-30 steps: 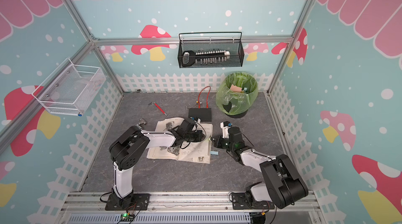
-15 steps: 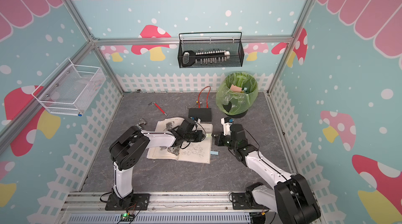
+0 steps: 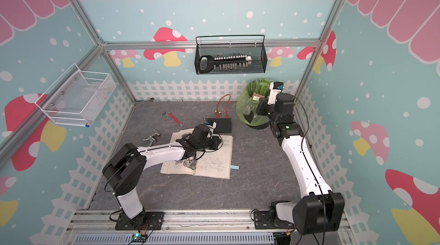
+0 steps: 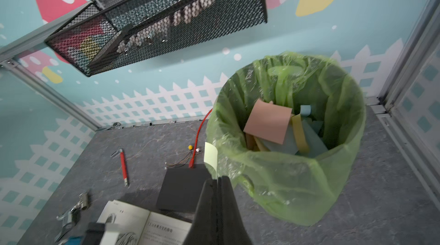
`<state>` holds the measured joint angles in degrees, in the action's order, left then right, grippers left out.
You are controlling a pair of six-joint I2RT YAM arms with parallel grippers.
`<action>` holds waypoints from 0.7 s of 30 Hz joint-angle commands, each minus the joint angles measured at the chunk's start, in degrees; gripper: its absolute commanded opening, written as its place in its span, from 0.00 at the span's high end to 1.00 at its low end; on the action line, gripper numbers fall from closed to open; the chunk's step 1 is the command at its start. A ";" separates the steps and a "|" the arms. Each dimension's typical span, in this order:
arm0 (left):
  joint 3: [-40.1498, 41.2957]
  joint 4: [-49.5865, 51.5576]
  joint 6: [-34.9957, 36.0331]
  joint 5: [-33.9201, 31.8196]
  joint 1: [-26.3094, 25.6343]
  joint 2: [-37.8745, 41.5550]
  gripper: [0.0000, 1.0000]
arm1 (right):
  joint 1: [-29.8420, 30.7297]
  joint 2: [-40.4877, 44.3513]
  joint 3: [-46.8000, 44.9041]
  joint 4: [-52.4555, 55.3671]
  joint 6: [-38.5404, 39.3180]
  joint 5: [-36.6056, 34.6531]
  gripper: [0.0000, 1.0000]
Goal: Peel off the used sticky note
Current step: Place the note in the trash bin.
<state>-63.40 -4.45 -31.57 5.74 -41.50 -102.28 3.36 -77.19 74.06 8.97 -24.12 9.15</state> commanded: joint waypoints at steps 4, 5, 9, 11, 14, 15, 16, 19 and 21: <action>-1.17 3.08 3.07 -5.54 -0.28 5.65 1.00 | -2.76 -12.70 12.08 4.34 3.22 4.70 0.97; -0.82 3.21 3.02 -5.80 -0.27 6.09 1.00 | -2.99 -14.18 13.67 4.62 3.13 5.10 0.90; 1.34 3.27 2.57 -7.10 0.03 8.13 1.00 | -3.85 -19.26 19.71 5.72 3.04 6.10 0.58; 2.38 3.30 2.39 -7.53 0.31 9.05 1.00 | -4.12 -20.43 21.73 6.20 3.00 6.30 0.46; 3.74 3.24 2.21 -8.44 0.79 10.20 1.00 | -4.24 -20.72 22.94 6.31 3.11 6.71 0.38; 4.02 3.30 2.19 -8.50 1.05 10.50 1.00 | -4.24 -20.65 23.04 6.20 3.06 6.80 0.37; 4.22 3.28 2.22 -8.59 1.27 10.73 1.00 | -4.24 -20.66 23.06 6.11 3.21 6.87 0.37; 4.58 3.35 2.30 -8.54 1.76 11.21 1.00 | -4.25 -21.13 23.44 6.20 3.79 6.87 0.79; 4.85 3.39 2.24 -8.62 1.89 11.70 1.00 | -4.19 -22.06 24.08 6.64 4.07 6.41 1.00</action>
<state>-59.40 -1.89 -29.76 -1.78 -40.07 -92.64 -0.75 -98.30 96.42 15.16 -20.95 15.33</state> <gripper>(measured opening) 0.042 0.165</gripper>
